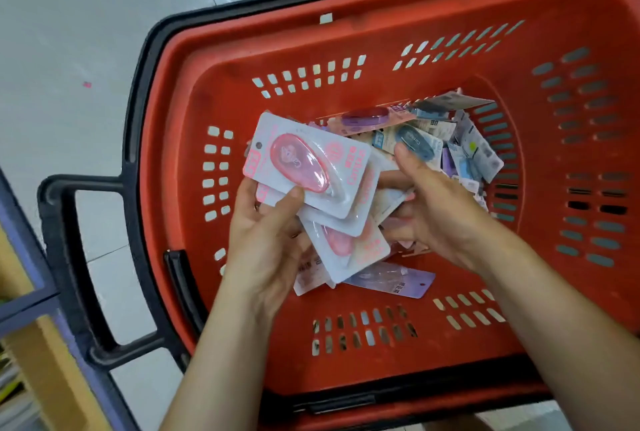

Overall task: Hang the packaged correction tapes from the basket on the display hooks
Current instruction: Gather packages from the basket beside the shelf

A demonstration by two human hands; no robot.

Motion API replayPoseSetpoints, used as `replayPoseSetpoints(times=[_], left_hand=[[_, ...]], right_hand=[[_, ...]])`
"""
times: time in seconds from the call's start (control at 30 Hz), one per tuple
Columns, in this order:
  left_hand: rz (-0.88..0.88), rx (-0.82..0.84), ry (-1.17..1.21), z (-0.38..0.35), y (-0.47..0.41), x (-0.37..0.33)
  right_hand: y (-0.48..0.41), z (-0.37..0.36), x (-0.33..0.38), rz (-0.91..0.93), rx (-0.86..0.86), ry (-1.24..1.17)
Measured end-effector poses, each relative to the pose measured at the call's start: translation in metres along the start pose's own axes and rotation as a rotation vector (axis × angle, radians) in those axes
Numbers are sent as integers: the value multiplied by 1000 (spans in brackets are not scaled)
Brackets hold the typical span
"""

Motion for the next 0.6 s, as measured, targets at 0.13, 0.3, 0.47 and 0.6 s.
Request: replayPoseSetpoints(times=[0.13, 0.3, 0.47, 0.6], left_hand=[[-9, 41, -100, -9, -6, 7], [-27, 126, -360, -23, 5, 20], [35, 200, -519, -41, 23, 15], [107, 335, -711, -57, 43, -18]], right_hand=[[12, -9, 4, 15, 74, 16], [22, -11, 0, 88, -4, 190], [52, 7, -1, 229, -173, 167], [89, 20, 22, 229, -143, -82]])
Point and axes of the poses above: each hand's wrist, its own y-axis away from the middle knuckle, its own z-axis out of the back of the hand, x = y × z, the point moved 5 cm from there along -y, towards the middle knuckle, and after that the axes turned 7 degrees about -y, right-handed, at the moved point
